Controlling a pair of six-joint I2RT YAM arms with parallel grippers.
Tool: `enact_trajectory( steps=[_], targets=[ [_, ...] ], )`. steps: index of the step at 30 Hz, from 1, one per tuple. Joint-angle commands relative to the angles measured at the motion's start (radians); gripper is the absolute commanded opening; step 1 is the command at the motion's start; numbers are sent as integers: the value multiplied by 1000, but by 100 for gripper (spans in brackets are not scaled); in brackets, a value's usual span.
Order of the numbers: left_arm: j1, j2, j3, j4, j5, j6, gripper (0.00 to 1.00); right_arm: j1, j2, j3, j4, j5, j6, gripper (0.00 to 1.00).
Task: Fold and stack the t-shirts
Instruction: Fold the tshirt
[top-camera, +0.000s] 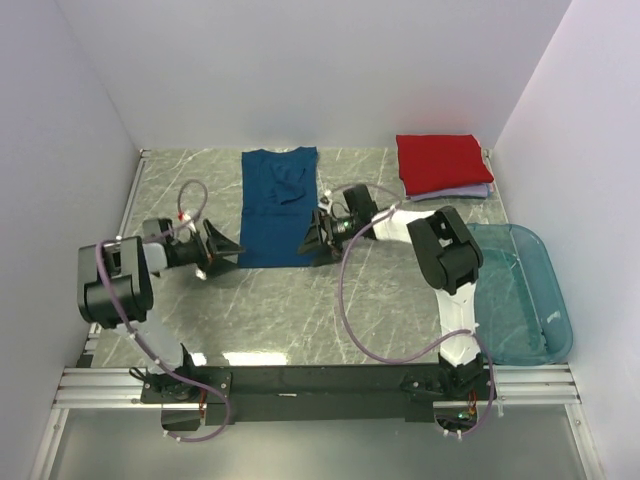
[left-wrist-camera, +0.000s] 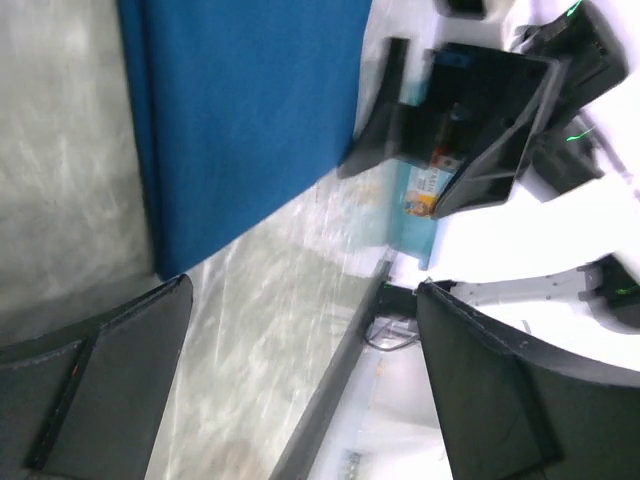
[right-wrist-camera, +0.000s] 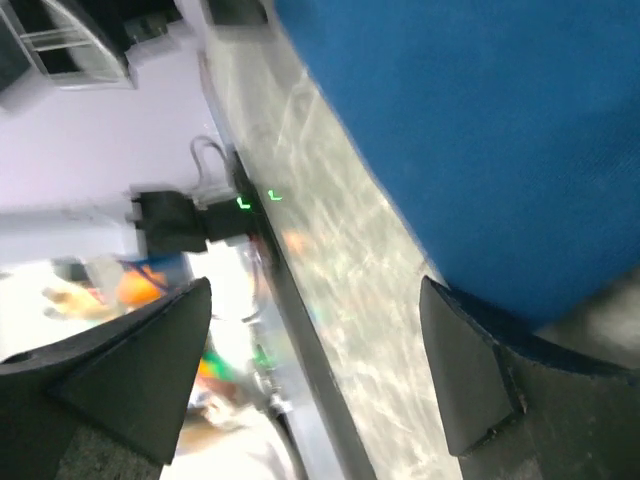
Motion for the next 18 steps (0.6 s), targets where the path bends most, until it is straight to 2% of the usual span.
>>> enact_trajectory(
  steps=[1,2,3,4,5,6,7,10,11,12,15,17,18],
  targets=[
    [16,-129,177,-534,-7,590,100,-17,-149,175,-522,21,-509,90],
    [16,-152,247,-594,-29,677,99,-15,-161,242,-593,87,-604,88],
    [14,-207,269,-640,-118,739,100,-17,-189,262,-644,128,-766,87],
    [10,-236,281,-639,-152,838,99,-14,-198,290,-722,167,-835,86],
    [6,-264,287,-638,-189,892,99,-6,-207,296,-746,269,-896,83],
    [-19,-314,287,-630,-270,941,99,12,-214,304,-766,308,-1002,81],
    [-30,-338,281,-595,-293,1018,99,26,-215,319,-804,345,-1048,80],
    [-88,-413,234,-531,-358,1176,97,75,-226,301,-780,495,-1170,72],
    [-104,-425,200,-523,-361,1222,93,84,-232,286,-760,527,-1196,65],
    [-122,-448,182,-518,-367,1270,82,93,-243,266,-732,570,-1235,62],
    [-206,-471,102,-448,-393,1397,63,115,-235,218,-659,587,-1292,51],
    [-230,-467,64,-399,-389,1466,55,142,-221,223,-662,578,-1312,43],
    [-275,-459,54,-380,-392,1477,51,153,-215,217,-654,578,-1329,41]
  ],
)
